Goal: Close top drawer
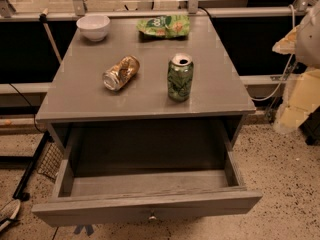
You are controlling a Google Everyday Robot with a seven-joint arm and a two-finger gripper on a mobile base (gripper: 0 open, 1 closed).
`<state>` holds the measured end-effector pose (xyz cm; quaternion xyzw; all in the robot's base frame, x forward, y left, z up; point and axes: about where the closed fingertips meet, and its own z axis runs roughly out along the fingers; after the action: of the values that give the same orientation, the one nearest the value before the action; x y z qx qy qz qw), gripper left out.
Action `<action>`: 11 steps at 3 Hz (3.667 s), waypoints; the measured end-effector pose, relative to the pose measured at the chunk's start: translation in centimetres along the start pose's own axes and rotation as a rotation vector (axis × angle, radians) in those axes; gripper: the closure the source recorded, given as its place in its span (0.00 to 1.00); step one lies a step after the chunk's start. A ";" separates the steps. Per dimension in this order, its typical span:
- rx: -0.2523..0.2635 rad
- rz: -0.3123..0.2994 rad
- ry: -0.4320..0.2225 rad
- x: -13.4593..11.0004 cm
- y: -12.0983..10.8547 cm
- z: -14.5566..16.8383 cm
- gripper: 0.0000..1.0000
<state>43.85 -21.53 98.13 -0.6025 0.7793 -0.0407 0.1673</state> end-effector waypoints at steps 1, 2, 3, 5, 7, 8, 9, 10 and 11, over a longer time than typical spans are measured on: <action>-0.006 0.005 -0.003 0.0 0.2 0.2 0.00; -0.058 0.043 -0.025 -0.4 1.7 1.3 0.00; -0.104 0.113 -0.029 -0.5 4.0 2.9 0.00; -0.208 0.280 0.078 0.2 9.2 9.2 0.00; -0.265 0.363 0.112 1.4 12.0 11.7 0.00; -0.262 0.410 0.127 1.2 13.5 13.2 0.00; -0.263 0.518 0.140 1.4 16.5 16.6 0.00; -0.269 0.569 0.151 1.6 17.9 18.6 0.00; -0.272 0.626 0.147 2.2 18.9 20.3 0.00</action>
Offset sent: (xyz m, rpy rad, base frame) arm -0.0214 0.0181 -0.0370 0.0963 0.1298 -0.0405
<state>32.21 -15.75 73.52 -0.3465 0.9346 0.0736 0.0333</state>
